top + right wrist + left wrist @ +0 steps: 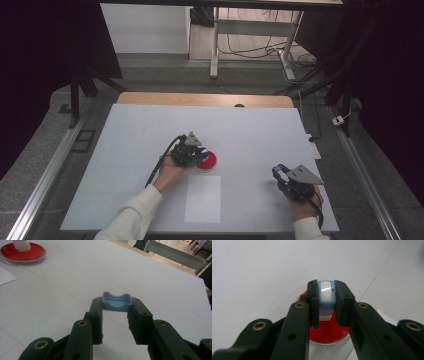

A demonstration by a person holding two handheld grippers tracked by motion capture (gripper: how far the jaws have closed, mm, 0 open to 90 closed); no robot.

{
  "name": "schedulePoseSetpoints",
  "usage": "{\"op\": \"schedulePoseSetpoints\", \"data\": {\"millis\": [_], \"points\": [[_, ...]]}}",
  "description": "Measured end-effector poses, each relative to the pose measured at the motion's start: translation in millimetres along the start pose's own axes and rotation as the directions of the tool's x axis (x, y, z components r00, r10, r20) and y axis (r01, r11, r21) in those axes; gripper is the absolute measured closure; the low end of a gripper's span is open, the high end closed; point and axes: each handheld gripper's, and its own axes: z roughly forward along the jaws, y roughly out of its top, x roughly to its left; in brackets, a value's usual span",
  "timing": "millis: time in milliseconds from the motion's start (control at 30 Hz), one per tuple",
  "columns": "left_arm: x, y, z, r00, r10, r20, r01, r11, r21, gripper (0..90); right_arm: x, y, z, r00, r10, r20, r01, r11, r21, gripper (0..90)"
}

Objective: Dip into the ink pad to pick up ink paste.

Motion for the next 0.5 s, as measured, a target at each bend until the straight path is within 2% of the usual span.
{"op": "schedulePoseSetpoints", "data": {"millis": [133,500], "points": [[-1.3,0.4,-1.1,1.0000,0.007,0.000,-0.007,1.0000,0.002,75.8,-0.1,0.1,-0.5,1.0000,-0.001,0.002,0.001,1.000,-0.001,65.7],[3.1,4.4,-15.7,0.9998,-0.017,0.008,0.017,0.9987,-0.049,75.8,0.0,0.1,0.1,1.0000,-0.002,-0.002,0.002,1.000,-0.002,65.7]]}}
